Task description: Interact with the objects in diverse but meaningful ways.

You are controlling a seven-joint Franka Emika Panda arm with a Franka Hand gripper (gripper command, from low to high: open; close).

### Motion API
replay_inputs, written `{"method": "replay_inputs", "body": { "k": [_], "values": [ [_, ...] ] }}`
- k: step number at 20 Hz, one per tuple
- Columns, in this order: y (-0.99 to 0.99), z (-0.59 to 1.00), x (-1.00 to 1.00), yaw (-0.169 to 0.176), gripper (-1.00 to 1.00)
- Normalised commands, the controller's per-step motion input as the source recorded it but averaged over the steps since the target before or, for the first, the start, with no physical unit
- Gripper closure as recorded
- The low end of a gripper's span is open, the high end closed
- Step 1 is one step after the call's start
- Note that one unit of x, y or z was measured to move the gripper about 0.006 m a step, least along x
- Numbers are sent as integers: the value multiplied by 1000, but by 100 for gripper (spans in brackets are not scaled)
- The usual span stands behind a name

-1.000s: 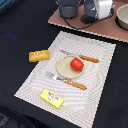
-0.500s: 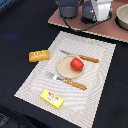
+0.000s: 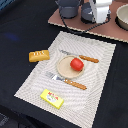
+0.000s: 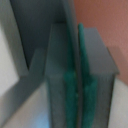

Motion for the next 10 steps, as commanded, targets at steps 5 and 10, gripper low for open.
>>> {"method": "replay_inputs", "body": {
  "k": [5,10],
  "values": [
    [224,24,230,34,-100],
    [220,112,273,16,-100]
  ]
}}
